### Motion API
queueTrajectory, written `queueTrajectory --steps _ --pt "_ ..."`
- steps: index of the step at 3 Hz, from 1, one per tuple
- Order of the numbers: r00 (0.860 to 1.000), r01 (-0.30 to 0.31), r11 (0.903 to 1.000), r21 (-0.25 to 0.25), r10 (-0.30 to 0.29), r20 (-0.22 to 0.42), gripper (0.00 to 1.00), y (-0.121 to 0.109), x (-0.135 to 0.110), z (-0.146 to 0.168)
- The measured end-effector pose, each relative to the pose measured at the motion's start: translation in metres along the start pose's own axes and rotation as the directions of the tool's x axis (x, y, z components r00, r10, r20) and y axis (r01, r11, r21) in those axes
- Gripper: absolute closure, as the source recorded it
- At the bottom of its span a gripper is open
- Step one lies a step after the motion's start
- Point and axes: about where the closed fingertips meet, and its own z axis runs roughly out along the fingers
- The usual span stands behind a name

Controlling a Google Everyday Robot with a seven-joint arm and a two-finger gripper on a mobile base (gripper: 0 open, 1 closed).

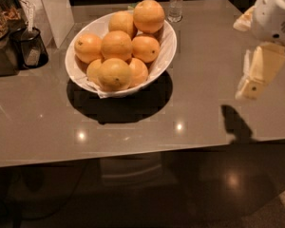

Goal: Pick orange from white bowl

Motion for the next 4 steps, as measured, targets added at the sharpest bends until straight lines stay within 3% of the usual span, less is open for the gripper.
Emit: queueTrajectory --steps 2,3,4 --pt "0.989 0.096 0.9953 -0.013 -0.094 0.112 0.0 -0.087 -0.064 0.024" --pt "0.98 0.116 0.9928 -0.029 -0.11 0.166 0.0 -0.11 -0.09 0.042" --pt "0.978 0.114 0.9934 -0.009 -0.111 0.178 0.0 -0.116 -0.094 0.042"
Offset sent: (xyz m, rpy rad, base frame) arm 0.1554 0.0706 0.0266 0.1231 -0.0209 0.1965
